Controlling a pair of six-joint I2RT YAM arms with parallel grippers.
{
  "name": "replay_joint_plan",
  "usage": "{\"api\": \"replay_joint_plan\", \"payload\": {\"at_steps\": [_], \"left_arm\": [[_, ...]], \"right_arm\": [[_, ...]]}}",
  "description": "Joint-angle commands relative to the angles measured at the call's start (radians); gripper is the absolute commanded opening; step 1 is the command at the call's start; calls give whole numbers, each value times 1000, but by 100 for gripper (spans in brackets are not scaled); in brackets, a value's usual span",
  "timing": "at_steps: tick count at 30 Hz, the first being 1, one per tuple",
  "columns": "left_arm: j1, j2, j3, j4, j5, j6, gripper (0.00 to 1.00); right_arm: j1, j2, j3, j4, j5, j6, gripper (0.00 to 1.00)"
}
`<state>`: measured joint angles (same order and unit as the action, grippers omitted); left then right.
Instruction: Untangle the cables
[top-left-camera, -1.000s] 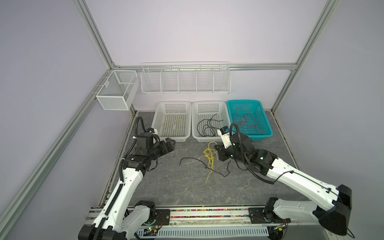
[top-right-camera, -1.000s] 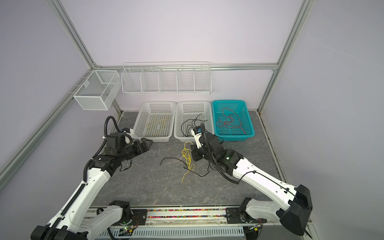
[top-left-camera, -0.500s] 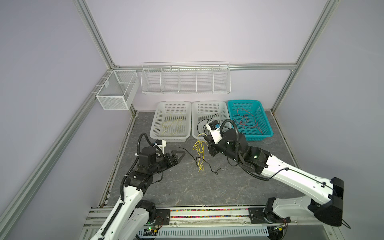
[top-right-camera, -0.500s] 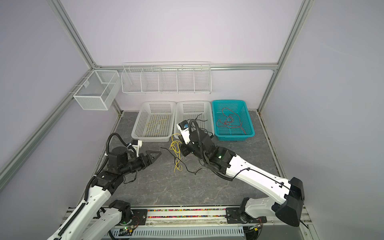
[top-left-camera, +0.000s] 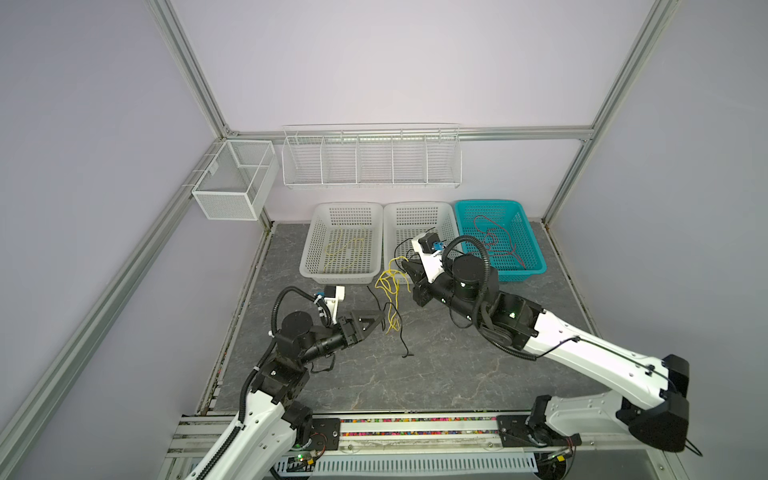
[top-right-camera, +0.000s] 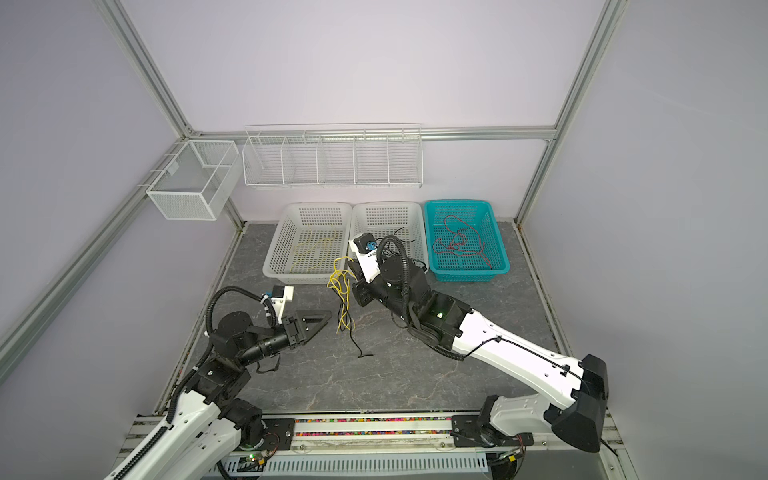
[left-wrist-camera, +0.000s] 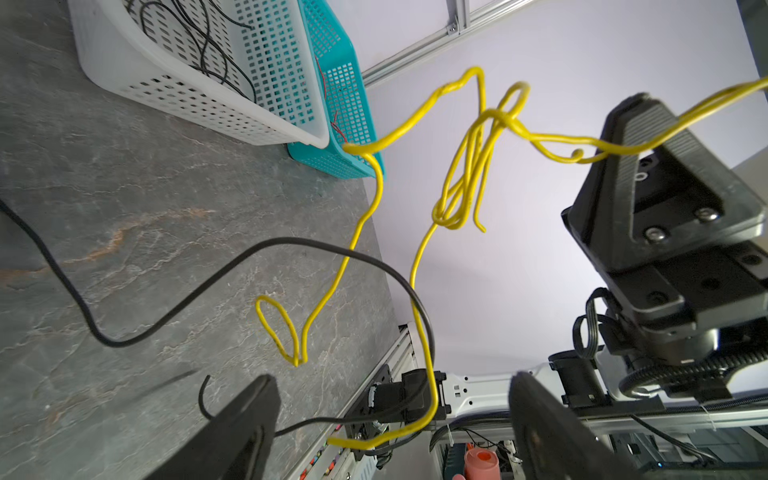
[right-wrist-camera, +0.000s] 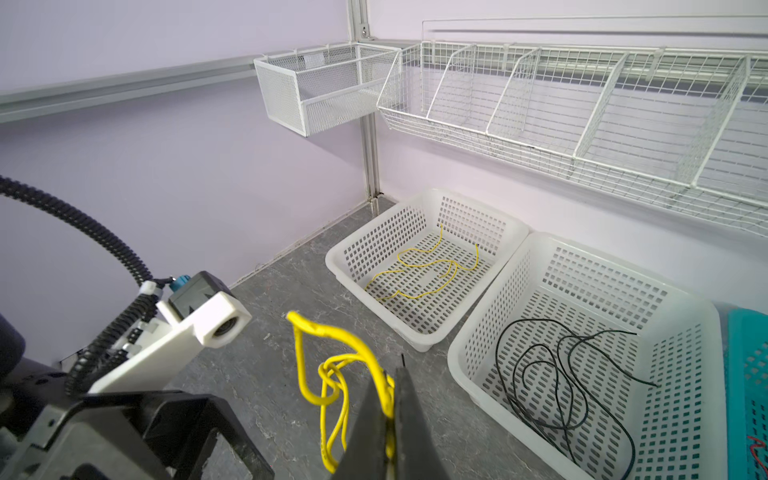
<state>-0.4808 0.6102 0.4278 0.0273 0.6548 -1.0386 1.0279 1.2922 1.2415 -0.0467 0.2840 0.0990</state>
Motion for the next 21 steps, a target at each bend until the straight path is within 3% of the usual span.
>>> {"api": "replay_joint_plan", "payload": {"at_steps": [1,10,17,21], "left_arm": [[-28,23,-11,48,-4,-8,88],[-78,65,-2,82,-35,-1,92],[-176,117,35,88,-98,30,92],[-212,138,62,66,-123,68,86]], "right_arm": [[30,-28,18,59,7,-24,7],[105,-16,68,15,105,-84,7],[142,14,107,-14,210,-87,7],[147,17,117,-25,228,-72,7]]}}
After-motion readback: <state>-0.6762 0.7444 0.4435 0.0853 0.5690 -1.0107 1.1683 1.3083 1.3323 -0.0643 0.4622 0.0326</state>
